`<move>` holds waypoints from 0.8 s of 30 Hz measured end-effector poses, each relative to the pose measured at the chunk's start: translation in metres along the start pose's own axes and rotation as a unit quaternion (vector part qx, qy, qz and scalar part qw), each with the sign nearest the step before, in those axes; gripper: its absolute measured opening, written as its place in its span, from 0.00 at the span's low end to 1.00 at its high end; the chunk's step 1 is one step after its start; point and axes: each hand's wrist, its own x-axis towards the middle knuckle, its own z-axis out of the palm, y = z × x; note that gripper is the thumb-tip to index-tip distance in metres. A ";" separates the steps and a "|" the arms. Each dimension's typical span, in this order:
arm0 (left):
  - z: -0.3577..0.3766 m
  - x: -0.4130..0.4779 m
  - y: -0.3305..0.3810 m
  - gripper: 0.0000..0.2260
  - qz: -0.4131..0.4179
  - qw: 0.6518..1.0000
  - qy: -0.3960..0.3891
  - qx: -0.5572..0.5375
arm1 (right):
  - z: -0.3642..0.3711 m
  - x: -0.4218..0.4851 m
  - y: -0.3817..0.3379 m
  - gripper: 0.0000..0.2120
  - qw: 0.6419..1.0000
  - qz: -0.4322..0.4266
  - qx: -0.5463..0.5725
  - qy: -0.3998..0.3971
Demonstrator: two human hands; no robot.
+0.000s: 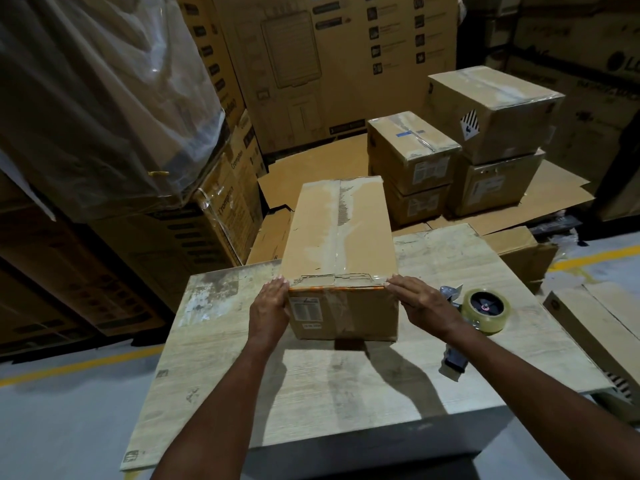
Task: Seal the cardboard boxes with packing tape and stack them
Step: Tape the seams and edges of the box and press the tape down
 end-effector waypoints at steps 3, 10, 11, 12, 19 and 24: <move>0.000 -0.004 0.004 0.25 0.006 0.999 -0.003 0.045 | -0.004 0.010 0.002 0.26 0.996 0.088 0.005 0.019; 0.001 -0.008 0.031 0.25 -0.015 0.995 -0.016 0.093 | -0.009 0.045 -0.012 0.17 0.957 0.263 0.119 -0.013; 0.002 -0.008 0.034 0.26 -0.007 0.996 -0.020 0.089 | -0.007 0.045 -0.015 0.16 0.956 0.265 0.123 -0.008; 0.003 -0.008 0.036 0.27 0.003 0.996 -0.025 0.083 | -0.005 0.045 -0.019 0.16 0.956 0.265 0.126 -0.007; 0.004 -0.016 0.043 0.36 0.060 0.993 -0.090 0.052 | 0.017 0.049 -0.049 0.16 0.964 0.213 0.150 -0.053; 0.008 -0.018 0.050 0.43 0.064 0.988 -0.125 0.068 | 0.012 0.056 -0.039 0.25 0.966 0.209 0.133 -0.075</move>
